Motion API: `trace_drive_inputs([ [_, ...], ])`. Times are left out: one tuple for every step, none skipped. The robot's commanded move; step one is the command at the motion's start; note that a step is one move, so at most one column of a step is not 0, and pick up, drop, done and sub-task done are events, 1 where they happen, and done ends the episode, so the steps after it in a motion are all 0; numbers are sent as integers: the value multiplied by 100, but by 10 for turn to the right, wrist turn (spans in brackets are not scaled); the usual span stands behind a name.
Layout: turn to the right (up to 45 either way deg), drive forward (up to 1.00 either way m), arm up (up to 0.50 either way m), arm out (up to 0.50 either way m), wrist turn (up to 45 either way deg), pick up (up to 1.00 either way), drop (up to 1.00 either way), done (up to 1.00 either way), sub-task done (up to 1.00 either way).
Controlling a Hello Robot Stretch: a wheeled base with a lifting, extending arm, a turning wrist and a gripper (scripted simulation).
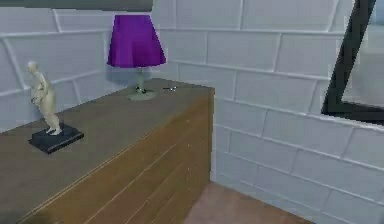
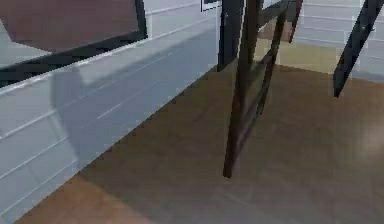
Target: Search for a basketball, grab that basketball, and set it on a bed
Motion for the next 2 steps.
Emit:
trace_drive_inputs([
  [450, 0, 0, 0, 0, 0, 0, 0, 0],
  [300, 0, 0, 0, 0, 0, 0, 0, 0],
])
